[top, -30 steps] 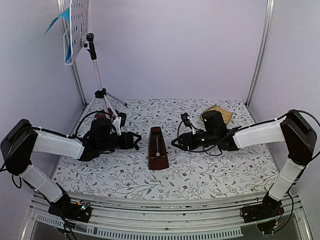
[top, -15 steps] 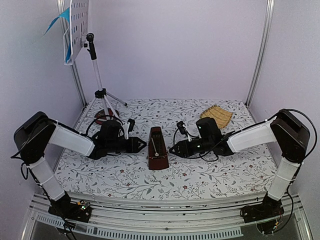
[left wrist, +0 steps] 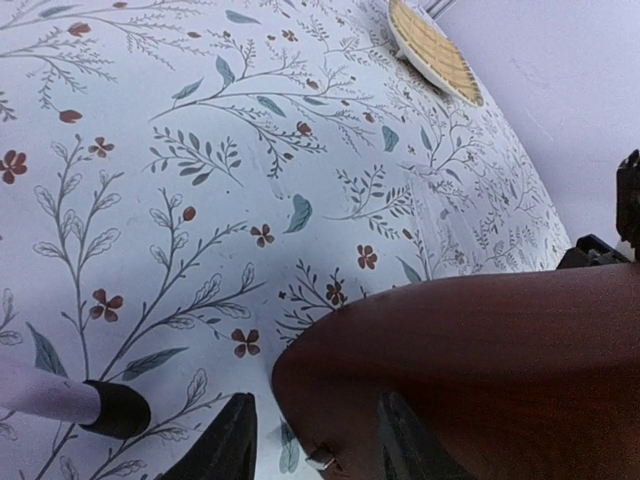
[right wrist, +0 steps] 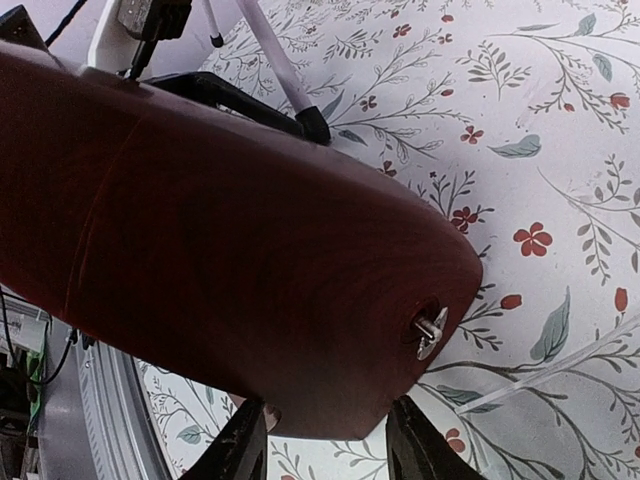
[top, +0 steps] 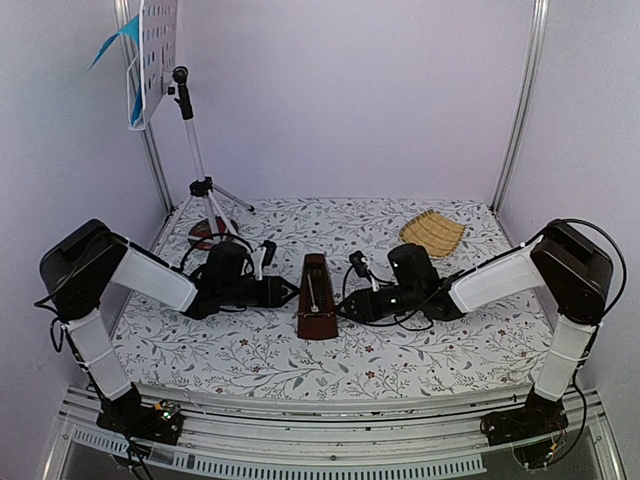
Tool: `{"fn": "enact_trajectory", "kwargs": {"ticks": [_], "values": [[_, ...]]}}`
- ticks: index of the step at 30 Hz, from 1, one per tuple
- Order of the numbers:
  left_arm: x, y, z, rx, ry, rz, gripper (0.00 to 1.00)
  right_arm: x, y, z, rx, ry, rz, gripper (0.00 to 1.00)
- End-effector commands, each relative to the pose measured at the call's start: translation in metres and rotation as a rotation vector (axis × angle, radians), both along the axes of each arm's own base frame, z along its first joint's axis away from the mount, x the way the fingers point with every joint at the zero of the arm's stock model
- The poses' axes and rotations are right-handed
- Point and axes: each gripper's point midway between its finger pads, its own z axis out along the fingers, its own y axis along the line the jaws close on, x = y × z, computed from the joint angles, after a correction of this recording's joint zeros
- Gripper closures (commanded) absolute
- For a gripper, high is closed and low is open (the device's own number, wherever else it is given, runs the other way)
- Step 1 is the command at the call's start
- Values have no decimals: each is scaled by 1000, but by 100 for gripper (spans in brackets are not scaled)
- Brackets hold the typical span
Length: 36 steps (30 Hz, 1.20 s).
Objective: Pack up the instrument practice props
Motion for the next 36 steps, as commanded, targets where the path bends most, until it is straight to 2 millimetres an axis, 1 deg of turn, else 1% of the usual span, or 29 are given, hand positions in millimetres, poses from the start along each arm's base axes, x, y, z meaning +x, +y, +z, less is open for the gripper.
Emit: {"fn": "enact_trajectory", "kwargs": {"ticks": [1,4,6,9,10,12,14,15,17,19,20,21,22,24,25,27,30,31,35,36], "values": [[2,-21,16,-58,-52,-62,57,-8,9,1,32,-8,31,59],[1,-26,20,-62,-72,-77,56,-10,8,4,45,-16,30,59],[2,-27,23,-71,-85,-78,55,-11,4,10,55,-31,19,59],[4,-31,32,-110,-111,-84,54,-12,-3,20,62,-62,-8,56],[4,-33,34,-123,-113,-88,54,-11,-6,26,66,-78,-16,53],[4,-36,36,-138,-116,-99,54,-11,-12,37,73,-112,-35,46],[6,-37,39,-140,-126,-97,53,-10,-19,52,84,-159,-59,36],[7,-34,41,-131,-139,-88,53,-10,-22,60,88,-183,-71,30],[10,-24,53,-102,-183,-48,49,-7,-30,79,95,-236,-101,13],[14,-7,69,-53,-242,8,44,-4,-35,101,112,-293,-124,1],[16,3,78,-21,-268,36,41,-4,-37,115,122,-331,-126,1],[17,12,91,3,-300,65,37,-3,-39,128,130,-362,-132,1],[17,20,110,14,-335,88,33,-2,-40,138,129,-392,-133,1],[16,33,138,31,-368,106,25,1,-39,161,136,-455,-127,1],[15,39,151,36,-375,104,21,3,-36,177,149,-489,-120,1],[15,49,172,51,-361,92,16,7,-30,192,151,-531,-99,1],[12,61,202,41,-337,48,11,14,-17,202,156,-565,-70,1],[12,69,208,37,-323,41,10,16,-11,205,163,-572,-52,1],[11,90,239,-24,-305,-8,9,15,11,216,195,-614,50,1],[12,96,243,-24,-317,-11,9,13,16,215,201,-614,81,1]]}}
